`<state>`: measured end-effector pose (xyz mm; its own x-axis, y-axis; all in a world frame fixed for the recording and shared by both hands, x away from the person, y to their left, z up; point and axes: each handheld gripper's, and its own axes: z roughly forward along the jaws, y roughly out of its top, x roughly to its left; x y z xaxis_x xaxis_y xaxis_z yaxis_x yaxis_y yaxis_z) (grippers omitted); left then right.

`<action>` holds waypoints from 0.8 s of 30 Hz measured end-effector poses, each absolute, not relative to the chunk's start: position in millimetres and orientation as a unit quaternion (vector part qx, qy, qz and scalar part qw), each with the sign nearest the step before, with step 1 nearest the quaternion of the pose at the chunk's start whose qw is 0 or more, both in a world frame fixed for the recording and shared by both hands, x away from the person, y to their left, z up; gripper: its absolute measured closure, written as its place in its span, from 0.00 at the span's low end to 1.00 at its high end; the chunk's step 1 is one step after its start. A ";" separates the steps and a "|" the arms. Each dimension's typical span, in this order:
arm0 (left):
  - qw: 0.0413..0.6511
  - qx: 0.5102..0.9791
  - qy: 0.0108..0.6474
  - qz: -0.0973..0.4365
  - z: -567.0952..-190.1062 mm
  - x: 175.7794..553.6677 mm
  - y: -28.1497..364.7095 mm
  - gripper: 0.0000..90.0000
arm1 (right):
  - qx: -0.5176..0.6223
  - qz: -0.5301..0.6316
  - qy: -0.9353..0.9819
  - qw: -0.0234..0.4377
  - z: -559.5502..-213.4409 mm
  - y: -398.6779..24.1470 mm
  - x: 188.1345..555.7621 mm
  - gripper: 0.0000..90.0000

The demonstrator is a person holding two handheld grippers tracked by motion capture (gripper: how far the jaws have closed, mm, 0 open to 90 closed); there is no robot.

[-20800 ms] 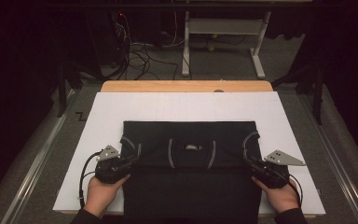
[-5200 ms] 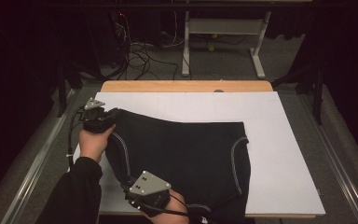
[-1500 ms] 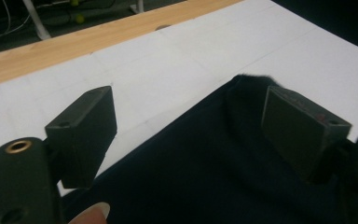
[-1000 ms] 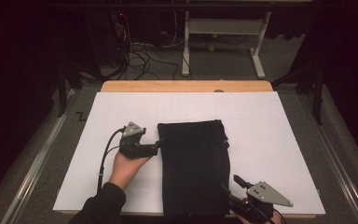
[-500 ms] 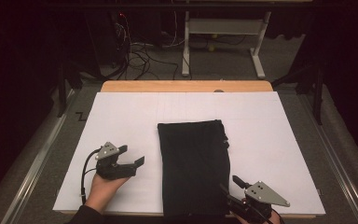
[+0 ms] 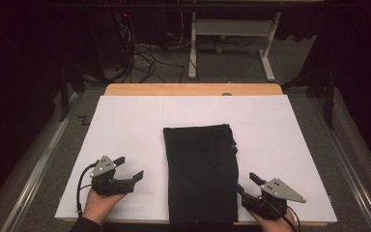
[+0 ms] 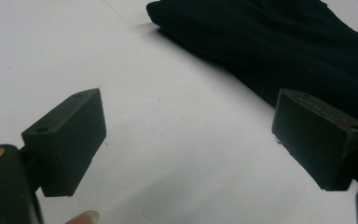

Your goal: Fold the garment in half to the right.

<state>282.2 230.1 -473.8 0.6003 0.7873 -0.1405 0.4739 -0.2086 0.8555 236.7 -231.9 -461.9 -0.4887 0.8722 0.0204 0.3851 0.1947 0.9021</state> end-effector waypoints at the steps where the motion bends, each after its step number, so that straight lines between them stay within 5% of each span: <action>1: 0.473 0.759 0.416 0.165 -474.1 282.2 230.4 0.08 | 0.433 0.463 0.725 0.268 -462.5 -235.5 242.8 0.35; 12: 0.483 0.749 0.423 0.163 -473.9 283.5 239.7 0.06 | 0.442 0.489 0.699 0.278 -460.9 -274.5 278.5 0.02; 24: 0.503 0.740 0.413 0.169 -468.0 280.9 244.7 0.00 | 0.417 0.517 0.681 0.307 -451.1 -283.2 252.9 0.00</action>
<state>280.9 244.7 -468.0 0.6012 0.7818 -0.1655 0.4411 -0.1520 0.8845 252.9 -283.2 -451.1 -0.4629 0.8863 0.0135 0.2507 0.1163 0.9611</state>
